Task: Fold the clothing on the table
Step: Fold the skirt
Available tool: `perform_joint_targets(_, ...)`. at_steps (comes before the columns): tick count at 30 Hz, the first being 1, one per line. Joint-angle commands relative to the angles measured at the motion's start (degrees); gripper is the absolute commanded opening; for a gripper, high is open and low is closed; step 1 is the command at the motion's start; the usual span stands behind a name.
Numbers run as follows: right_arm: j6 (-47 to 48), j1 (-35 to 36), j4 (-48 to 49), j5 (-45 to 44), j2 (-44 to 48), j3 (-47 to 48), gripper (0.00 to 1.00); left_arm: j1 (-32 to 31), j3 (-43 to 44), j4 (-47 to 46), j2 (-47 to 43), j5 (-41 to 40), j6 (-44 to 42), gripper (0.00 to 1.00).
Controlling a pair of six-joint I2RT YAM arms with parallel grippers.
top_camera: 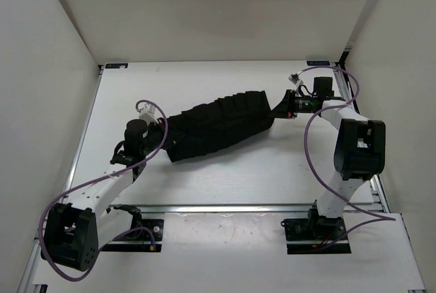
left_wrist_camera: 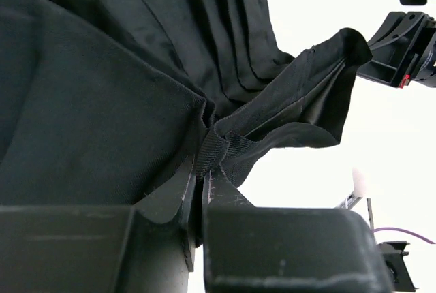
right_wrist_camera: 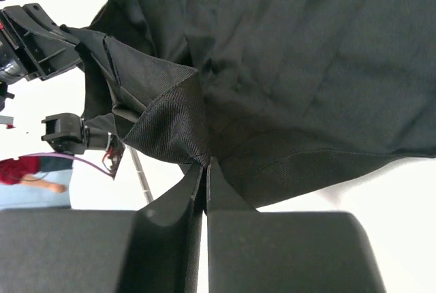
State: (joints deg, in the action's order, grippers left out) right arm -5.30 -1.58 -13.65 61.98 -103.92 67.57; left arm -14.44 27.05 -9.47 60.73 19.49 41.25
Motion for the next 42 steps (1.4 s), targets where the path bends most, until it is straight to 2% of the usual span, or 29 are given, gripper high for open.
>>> perform_joint_targets(1, 3.46, -2.63, 5.12, -5.81, 3.46, 2.92, 0.00, 0.90, 1.61, 1.92, -2.98, -6.39, -0.65, 0.00)
perform_joint_targets(4, 1.17, -2.64, 7.67, -5.02, 3.37, 2.13, 0.00, 1.60, -0.67, 2.17, -5.00, -6.48, 0.49, 0.00)
perform_joint_targets(8, 2.58, -1.93, 6.27, -4.32, 3.46, 1.51, 0.00, 4.58, -3.14, 3.41, -8.43, -6.13, 0.58, 0.06)
perform_joint_targets(12, -0.06, -2.37, 8.55, -4.23, 3.02, 0.72, 0.00, 6.70, -3.76, 3.41, -10.54, -5.95, -0.12, 0.14)
perform_joint_targets(14, -0.94, -2.63, 9.69, -3.88, 3.11, 1.07, 0.00, 5.92, -3.50, 1.22, -9.76, -5.16, -0.30, 0.22)
perform_joint_targets(15, -1.64, -2.55, 10.13, -4.05, 2.85, 1.16, 0.00, 4.78, -3.15, 0.95, -9.49, -4.99, -0.82, 0.33)
perform_joint_targets(16, -1.73, -2.89, 10.40, -3.45, 2.50, 1.42, 0.00, 4.25, -2.45, 0.60, -8.71, -5.51, -1.43, 0.38)
perform_joint_targets(19, -1.38, -3.34, 11.01, -3.53, 2.67, 1.42, 0.00, 1.09, -1.21, -2.20, -6.95, -5.78, -1.35, 0.48)
perform_joint_targets(20, -1.99, -3.51, 11.27, -3.53, 2.76, 1.25, 0.00, 1.08, -0.51, -3.08, -6.07, -6.30, -0.57, 0.47)
perform_joint_targets(21, -2.17, -3.69, 11.36, -3.44, 2.84, 1.16, 0.00, 0.12, 0.10, -3.27, -5.54, -6.30, -1.26, 0.38)
perform_joint_targets(23, -2.61, -3.60, 12.15, -3.18, 2.84, 0.98, 0.00, -0.15, 0.46, -3.70, -4.05, -6.48, -1.44, 0.03)
perform_joint_targets(26, -2.43, -3.95, 11.46, -3.35, 3.19, 0.98, 0.00, 0.29, 0.63, -2.84, -2.81, -6.13, -1.88, 0.00)
perform_joint_targets(27, -1.91, -3.87, 11.10, -3.53, 3.11, 1.16, 0.00, 0.11, 0.90, -1.96, -2.46, -6.65, -2.05, 0.03)
perform_joint_targets(29, -1.47, -3.78, 10.84, -3.70, 3.20, 0.90, 0.00, 0.02, 1.77, -1.25, -1.24, -7.09, -2.49, 0.48)
perform_joint_targets(30, -1.64, -4.12, 11.01, -3.88, 3.11, 0.81, 0.00, -0.59, 2.48, -1.25, -0.10, -7.61, -2.58, 0.57)
perform_joint_targets(32, -1.56, -3.95, 11.63, -4.14, 2.85, 0.72, 0.00, -1.91, 3.71, -1.86, 2.27, -6.40, -2.24, 0.67)
perform_joint_targets(35, -0.86, -3.78, 11.98, -5.20, 2.32, 0.63, 0.00, -6.29, 6.96, -1.61, 9.46, -4.11, -4.07, 0.78)
perform_joint_targets(37, -0.07, -3.51, 11.36, -5.55, 1.62, 0.90, 0.00, -8.66, 10.55, -1.34, 13.96, -3.23, -5.56, 0.81)
perform_joint_targets(42, -0.67, -3.69, 11.98, -5.11, 0.56, 2.39, 0.00, -10.52, 17.32, -1.87, 23.98, -2.09, -6.53, 0.75)
